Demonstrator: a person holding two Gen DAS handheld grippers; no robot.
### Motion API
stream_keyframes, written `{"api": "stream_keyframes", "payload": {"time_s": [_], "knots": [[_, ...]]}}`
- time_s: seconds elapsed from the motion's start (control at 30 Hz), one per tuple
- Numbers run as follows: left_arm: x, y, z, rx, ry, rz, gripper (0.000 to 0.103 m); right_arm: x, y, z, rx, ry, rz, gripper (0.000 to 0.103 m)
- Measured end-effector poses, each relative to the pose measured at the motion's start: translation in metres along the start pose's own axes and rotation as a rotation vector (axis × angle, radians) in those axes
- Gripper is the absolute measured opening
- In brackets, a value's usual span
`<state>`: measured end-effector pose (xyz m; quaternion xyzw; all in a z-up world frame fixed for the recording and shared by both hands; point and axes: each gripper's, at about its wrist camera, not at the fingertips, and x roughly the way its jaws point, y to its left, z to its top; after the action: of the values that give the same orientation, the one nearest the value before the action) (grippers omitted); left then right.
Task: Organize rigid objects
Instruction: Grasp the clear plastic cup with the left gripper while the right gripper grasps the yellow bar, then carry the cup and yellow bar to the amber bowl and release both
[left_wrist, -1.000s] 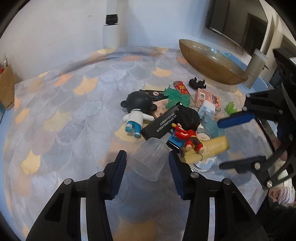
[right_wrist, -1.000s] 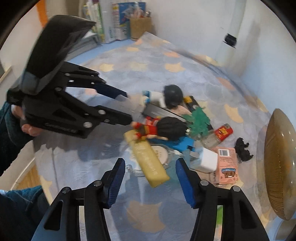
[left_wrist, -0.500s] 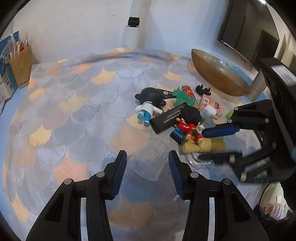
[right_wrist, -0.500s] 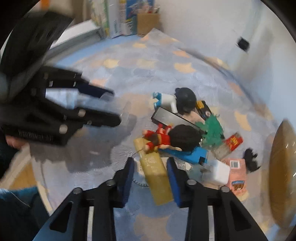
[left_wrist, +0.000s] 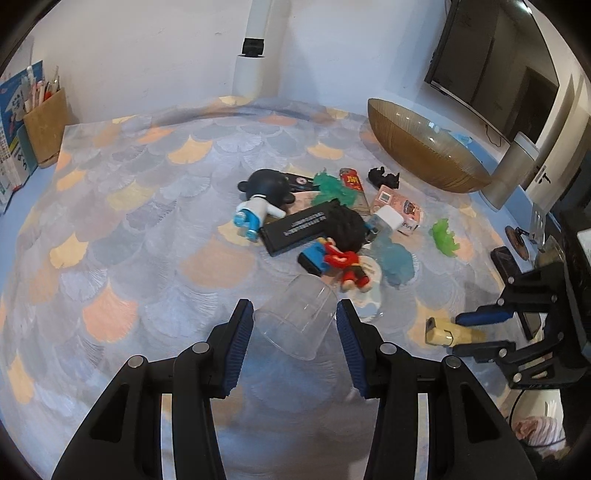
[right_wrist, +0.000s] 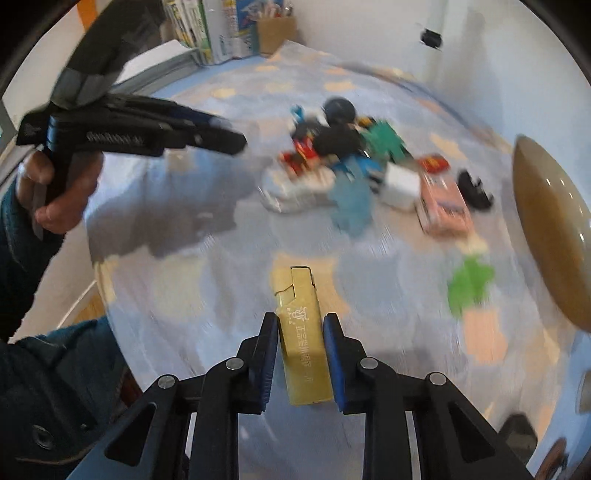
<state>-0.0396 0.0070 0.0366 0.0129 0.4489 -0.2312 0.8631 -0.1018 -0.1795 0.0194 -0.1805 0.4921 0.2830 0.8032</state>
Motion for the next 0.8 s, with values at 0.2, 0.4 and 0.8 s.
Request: {"api": "stream_keyframes", "payload": {"time_s": [0.2,0.4,0.8], "knots": [[-0.005,-0.013,-0.006,-0.016,-0.001,0.016,0.044,0.002,0.009,-0.007,-0.008,-0.044,-0.019,0.027],[-0.018,-0.048,0.023,0.048,-0.046,0.005,0.044,-0.016,0.019,-0.023,-0.095,-0.145,-0.052,0.023],[0.057,-0.164,0.169,0.103,-0.116,-0.095,0.044,-0.094,-0.186,0.024,0.489,-0.172,-0.366,0.023]]}}
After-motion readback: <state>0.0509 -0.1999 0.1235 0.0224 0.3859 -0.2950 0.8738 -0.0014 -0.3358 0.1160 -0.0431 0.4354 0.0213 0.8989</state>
